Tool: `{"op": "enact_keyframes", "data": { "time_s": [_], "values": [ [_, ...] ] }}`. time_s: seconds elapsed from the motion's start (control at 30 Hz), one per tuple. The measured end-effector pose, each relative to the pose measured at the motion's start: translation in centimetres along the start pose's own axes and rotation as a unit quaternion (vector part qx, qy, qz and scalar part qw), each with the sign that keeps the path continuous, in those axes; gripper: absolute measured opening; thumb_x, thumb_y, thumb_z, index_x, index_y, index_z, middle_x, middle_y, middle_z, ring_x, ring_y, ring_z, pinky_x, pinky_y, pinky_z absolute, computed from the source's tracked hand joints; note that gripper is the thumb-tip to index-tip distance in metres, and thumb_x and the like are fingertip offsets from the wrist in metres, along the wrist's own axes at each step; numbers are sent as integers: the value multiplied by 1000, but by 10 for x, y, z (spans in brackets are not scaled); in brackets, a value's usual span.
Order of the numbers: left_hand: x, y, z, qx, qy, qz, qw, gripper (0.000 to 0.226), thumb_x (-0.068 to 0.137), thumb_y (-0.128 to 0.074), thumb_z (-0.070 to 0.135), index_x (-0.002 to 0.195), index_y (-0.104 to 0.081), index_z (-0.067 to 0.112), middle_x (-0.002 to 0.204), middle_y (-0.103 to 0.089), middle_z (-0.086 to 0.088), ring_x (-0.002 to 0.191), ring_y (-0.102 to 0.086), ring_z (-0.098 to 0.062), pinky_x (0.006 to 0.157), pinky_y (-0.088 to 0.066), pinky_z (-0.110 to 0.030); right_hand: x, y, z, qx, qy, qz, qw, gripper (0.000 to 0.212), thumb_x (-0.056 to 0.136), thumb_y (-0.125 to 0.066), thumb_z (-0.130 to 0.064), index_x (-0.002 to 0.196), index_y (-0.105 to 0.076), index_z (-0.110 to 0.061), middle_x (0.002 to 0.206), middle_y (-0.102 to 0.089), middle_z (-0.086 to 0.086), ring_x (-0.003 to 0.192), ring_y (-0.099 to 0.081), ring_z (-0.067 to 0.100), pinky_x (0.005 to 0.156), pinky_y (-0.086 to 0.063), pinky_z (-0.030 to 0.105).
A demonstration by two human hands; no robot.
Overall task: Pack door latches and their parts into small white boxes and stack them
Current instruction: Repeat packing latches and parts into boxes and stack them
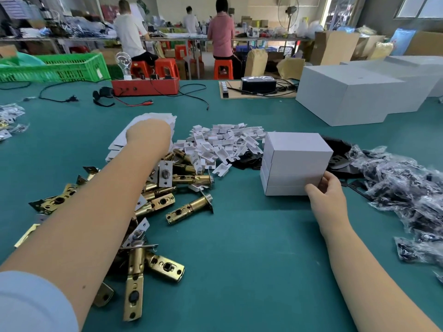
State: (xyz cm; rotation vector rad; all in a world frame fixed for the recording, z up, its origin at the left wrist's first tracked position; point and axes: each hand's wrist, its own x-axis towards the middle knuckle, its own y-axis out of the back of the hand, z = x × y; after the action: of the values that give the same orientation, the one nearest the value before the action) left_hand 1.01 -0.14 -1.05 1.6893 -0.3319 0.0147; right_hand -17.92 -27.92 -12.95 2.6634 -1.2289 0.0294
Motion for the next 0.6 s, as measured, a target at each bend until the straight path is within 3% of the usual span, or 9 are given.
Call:
{"op": "enact_keyframes", "data": {
  "time_s": [0.07, 0.2, 0.3, 0.37, 0.43, 0.47, 0.53, 0.6],
  "values": [
    [-12, 13, 4, 10, -15, 101, 995, 25, 88, -49, -7, 106, -61, 5, 77, -51, -9, 78, -50, -31, 63, -40, -35, -1, 1, -2, 11, -4, 0, 1000, 42, 85, -54, -6, 121, -46, -27, 95, -57, -20, 78, -55, -11, 64, -38, 12],
    [-40, 32, 15, -142, -18, 221, 965, 8, 89, -47, -4, 91, -50, 4, 69, -42, -9, 68, -41, -30, 56, -29, -32, -2, 4, -9, 62, -31, 46, 997, 47, 88, -52, -11, 133, -42, -17, 118, -55, 0, 102, -54, 14, 84, -41, 27],
    [-69, 26, 18, -319, 17, 244, 916, 20, 95, -39, 3, 78, -46, 9, 64, -41, -6, 66, -39, -28, 56, -23, -32, -9, 4, -23, 93, 4, 114, 989, 38, 87, -53, -12, 124, -46, -15, 117, -53, 6, 97, -51, 14, 83, -41, 27],
    [-90, 15, 24, -448, 39, 209, 869, 32, 95, -40, 4, 64, -41, 12, 60, -38, -3, 59, -33, -19, 56, -23, -30, -16, 3, -34, 126, 42, 141, 981, 30, 86, -53, -8, 114, -46, -17, 109, -53, 7, 87, -51, 11, 80, -43, 24],
    [-108, 1, 33, -590, 80, 125, 794, 27, 94, -46, 5, 73, -58, 16, 65, -49, 0, 63, -42, -16, 60, -37, -28, -28, 2, -44, 154, 72, 145, 975, 28, 86, -51, -4, 110, -45, -16, 99, -53, 2, 77, -51, 1, 71, -43, 14],
    [-116, -6, 40, -668, 101, 72, 734, 21, 95, -49, 5, 92, -69, 12, 76, -60, 2, 73, -54, -17, 67, -48, -30, -36, 0, -47, 159, 85, 136, 974, 27, 87, -51, -2, 109, -46, -17, 94, -53, -1, 71, -51, -4, 66, -41, 10],
    [-130, -18, 51, -775, 129, -31, 618, 26, 95, -55, 5, 119, -65, 6, 104, -69, -2, 98, -64, -22, 82, -57, -40, -56, -5, -49, 133, 111, 85, 981, 29, 87, -53, -1, 105, -49, -23, 90, -55, -5, 67, -51, -8, 60, -41, 7],
    [-141, -29, 60, -831, 131, -95, 532, 24, 94, -56, 2, 115, -65, 8, 106, -73, -6, 94, -70, -21, 70, -61, -35, -76, -15, -48, 96, 122, -3, 988, 33, 88, -55, -4, 106, -49, -31, 95, -58, -8, 75, -55, -2, 62, -43, 8]
  ]
}}
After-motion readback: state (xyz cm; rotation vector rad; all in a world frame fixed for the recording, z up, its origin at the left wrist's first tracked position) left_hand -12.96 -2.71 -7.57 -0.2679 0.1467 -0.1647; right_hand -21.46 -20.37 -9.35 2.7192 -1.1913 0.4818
